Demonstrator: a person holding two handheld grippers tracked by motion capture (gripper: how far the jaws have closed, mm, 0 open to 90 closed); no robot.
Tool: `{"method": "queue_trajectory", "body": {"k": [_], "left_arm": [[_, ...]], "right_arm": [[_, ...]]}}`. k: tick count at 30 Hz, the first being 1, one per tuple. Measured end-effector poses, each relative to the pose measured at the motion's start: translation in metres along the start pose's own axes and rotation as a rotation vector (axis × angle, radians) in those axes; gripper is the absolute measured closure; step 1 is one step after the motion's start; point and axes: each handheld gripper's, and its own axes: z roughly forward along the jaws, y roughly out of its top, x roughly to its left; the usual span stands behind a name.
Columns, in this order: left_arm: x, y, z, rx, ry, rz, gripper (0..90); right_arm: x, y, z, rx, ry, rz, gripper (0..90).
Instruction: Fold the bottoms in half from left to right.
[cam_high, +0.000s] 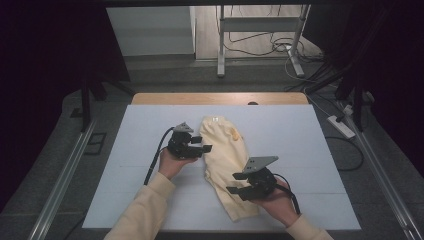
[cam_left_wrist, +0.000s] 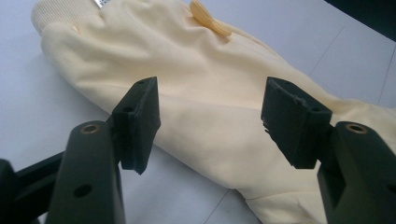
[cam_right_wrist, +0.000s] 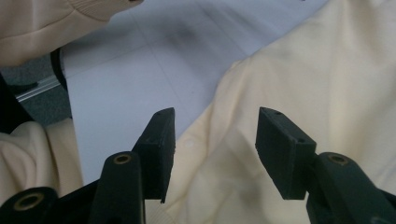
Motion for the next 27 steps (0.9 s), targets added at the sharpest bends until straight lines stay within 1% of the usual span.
{"method": "queue_trajectory", "body": {"k": [5,7,11,15,21,23,27], "left_arm": [[0.000,0.000,0.000,0.001,0.000,0.000,37.0],[0.000,0.000,0.000,0.001,0.000,0.000,37.0],[0.000,0.000,0.000,0.004,0.001,0.001,37.0],[0.000,0.000,-0.001,0.001,0.001,0.000,36.9],[0.000,0.000,-0.001,-0.002,0.001,-0.004,36.8],[0.000,0.000,-0.001,-0.002,0.002,-0.004,36.8],[0.000,0.000,-0.001,-0.002,0.001,-0.003,36.7]], "right_arm": [[0.006,-0.002,0.008,0.045,0.027,-0.018,48.4],[0.008,-0.004,0.011,0.061,0.029,-0.024,48.3],[0.008,-0.008,0.016,0.091,0.011,-0.024,48.3],[0.004,-0.011,0.019,0.100,0.007,-0.010,48.3],[0.000,-0.016,0.024,0.148,-0.027,-0.013,48.1],[-0.002,-0.017,0.025,0.151,-0.030,-0.008,48.2],[-0.003,-0.019,0.028,0.179,-0.049,-0.011,48.3]]}}
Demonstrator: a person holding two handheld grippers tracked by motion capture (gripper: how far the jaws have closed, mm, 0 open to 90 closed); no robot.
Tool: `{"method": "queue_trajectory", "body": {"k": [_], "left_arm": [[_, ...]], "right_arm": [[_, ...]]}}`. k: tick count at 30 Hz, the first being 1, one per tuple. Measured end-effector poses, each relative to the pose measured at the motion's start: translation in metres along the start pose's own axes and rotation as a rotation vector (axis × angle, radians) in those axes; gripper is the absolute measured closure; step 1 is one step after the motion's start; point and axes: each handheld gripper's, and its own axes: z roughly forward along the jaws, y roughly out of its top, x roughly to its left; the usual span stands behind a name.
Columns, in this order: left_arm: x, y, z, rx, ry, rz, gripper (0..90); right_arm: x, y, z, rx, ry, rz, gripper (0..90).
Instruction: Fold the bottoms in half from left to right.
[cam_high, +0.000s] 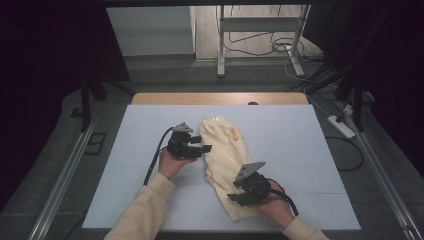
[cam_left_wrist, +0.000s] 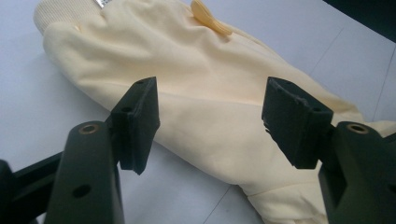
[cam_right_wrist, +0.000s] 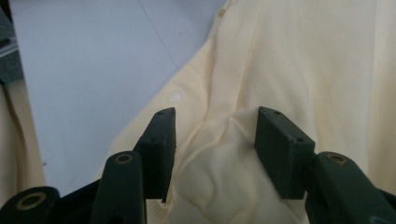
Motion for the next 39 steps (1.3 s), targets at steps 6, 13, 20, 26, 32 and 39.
{"method": "queue_trajectory", "body": {"k": [6,13,20,26,32,39], "left_arm": [[-0.001,0.000,0.001,0.005,0.002,0.003,36.2],[0.000,0.000,0.000,0.002,0.005,0.001,36.2],[0.001,0.000,0.000,-0.001,0.006,-0.003,36.2],[0.001,0.000,-0.001,-0.007,0.005,-0.006,36.2],[0.002,0.000,-0.003,-0.012,0.006,-0.008,36.2],[0.001,0.000,-0.004,-0.012,0.006,-0.008,36.2]], "right_arm": [[-0.001,-0.002,0.003,0.018,-0.023,0.007,49.9],[0.000,-0.001,0.003,0.042,-0.059,-0.025,65.0],[-0.001,-0.001,-0.001,0.034,-0.043,-0.028,82.2],[-0.003,0.000,-0.009,-0.027,0.012,-0.011,83.7],[0.001,0.006,-0.024,-0.135,0.088,0.007,83.7],[0.015,0.006,-0.007,-0.112,0.104,-0.020,82.1]]}}
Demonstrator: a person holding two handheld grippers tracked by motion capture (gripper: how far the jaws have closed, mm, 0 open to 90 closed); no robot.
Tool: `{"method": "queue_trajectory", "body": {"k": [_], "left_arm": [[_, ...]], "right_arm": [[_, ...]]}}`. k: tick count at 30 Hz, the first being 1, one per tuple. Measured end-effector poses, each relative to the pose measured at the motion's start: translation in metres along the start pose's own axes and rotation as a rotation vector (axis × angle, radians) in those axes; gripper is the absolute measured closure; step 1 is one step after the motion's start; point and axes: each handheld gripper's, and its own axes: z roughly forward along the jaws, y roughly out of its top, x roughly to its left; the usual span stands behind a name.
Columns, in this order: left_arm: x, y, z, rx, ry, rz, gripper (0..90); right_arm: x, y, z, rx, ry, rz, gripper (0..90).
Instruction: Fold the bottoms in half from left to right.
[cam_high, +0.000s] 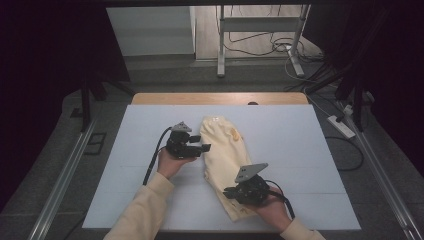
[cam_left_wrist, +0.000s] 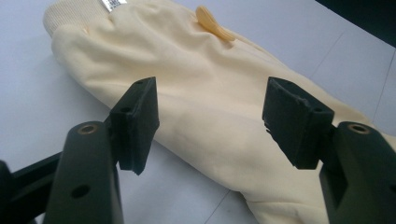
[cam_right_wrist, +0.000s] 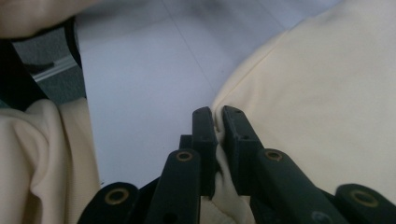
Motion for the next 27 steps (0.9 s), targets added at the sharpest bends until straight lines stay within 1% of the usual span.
{"method": "queue_trajectory", "body": {"k": [1,2,3,4,6,8,10,12,14,16,20,23,27], "left_arm": [[0.000,0.000,0.000,0.001,0.000,0.000,36.2],[0.000,0.000,0.000,0.001,0.000,0.000,36.2],[0.000,0.000,0.000,0.001,-0.001,0.002,36.1],[0.000,0.000,0.000,0.000,-0.001,0.003,36.1],[0.000,0.000,0.000,0.000,-0.002,0.005,36.1],[-0.001,0.000,0.000,0.002,-0.001,0.006,36.1],[-0.001,0.000,0.000,0.000,-0.002,0.007,36.1],[0.000,0.000,-0.001,0.001,-0.001,0.008,36.1],[0.000,0.000,-0.001,0.001,-0.001,0.006,36.1],[0.001,0.000,-0.001,0.000,-0.002,0.005,36.1],[0.001,0.000,-0.001,0.003,-0.002,0.008,36.1],[0.001,0.000,-0.002,0.001,-0.002,0.008,36.1],[0.001,-0.001,-0.001,0.005,-0.001,0.006,36.0]], "right_arm": [[0.000,-0.001,0.002,0.007,-0.001,0.000,80.3],[0.000,-0.002,0.003,0.011,0.002,0.001,76.7],[-0.001,-0.002,0.003,0.011,0.009,0.005,70.4],[-0.002,-0.002,0.002,0.005,0.007,0.010,62.8],[-0.004,-0.001,-0.001,-0.016,0.005,0.023,53.3],[-0.007,-0.001,-0.005,-0.048,-0.013,0.040,47.3],[-0.011,-0.001,-0.011,-0.073,-0.027,0.055,43.9],[-0.015,-0.001,-0.016,-0.090,-0.049,0.068,41.6],[-0.020,-0.002,-0.021,-0.098,-0.063,0.087,41.3],[-0.026,-0.004,-0.024,-0.099,-0.089,0.097,40.7],[-0.038,-0.012,-0.028,-0.077,-0.134,0.139,39.6],[-0.044,-0.017,-0.029,-0.058,-0.156,0.160,38.3],[-0.047,-0.020,-0.029,-0.027,-0.182,0.162,37.2]]}}
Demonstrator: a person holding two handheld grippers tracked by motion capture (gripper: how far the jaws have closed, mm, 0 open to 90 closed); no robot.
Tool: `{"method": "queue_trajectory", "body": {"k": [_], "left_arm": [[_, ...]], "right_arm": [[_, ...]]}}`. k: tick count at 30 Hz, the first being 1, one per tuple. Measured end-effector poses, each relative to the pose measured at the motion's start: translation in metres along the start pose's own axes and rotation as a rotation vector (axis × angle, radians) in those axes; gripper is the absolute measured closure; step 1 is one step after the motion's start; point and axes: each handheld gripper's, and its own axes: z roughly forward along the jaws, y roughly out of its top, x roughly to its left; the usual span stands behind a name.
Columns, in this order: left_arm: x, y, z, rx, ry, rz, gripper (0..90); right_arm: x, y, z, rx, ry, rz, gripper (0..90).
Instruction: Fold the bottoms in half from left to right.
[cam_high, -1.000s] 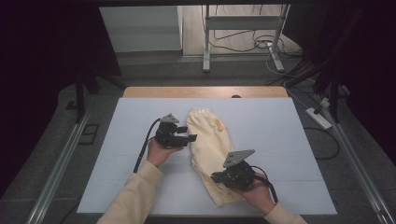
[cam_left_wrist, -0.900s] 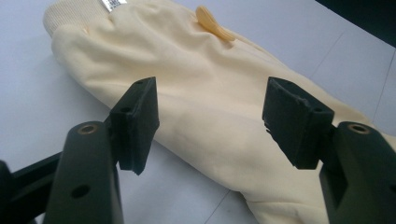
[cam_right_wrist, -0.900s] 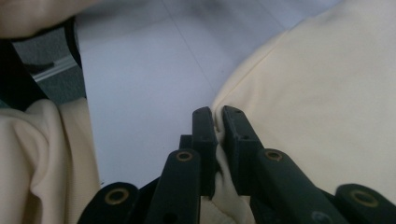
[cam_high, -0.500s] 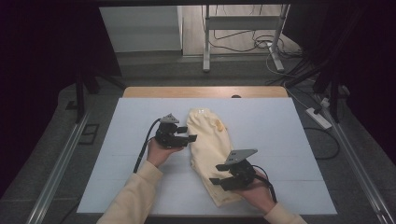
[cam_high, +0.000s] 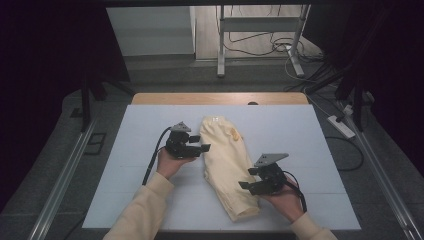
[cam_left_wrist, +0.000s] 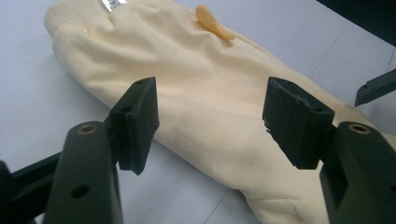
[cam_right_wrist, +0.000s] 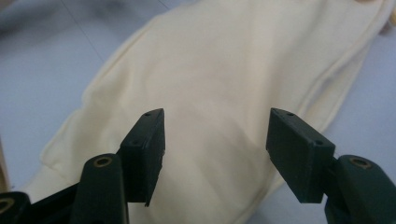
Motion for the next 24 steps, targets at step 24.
{"method": "queue_trajectory", "body": {"k": [24], "left_arm": [[0.000,0.000,0.000,-0.001,-0.001,-0.002,35.8]], "right_arm": [[-0.011,-0.020,0.006,0.120,-0.058,0.041,29.4]]}}
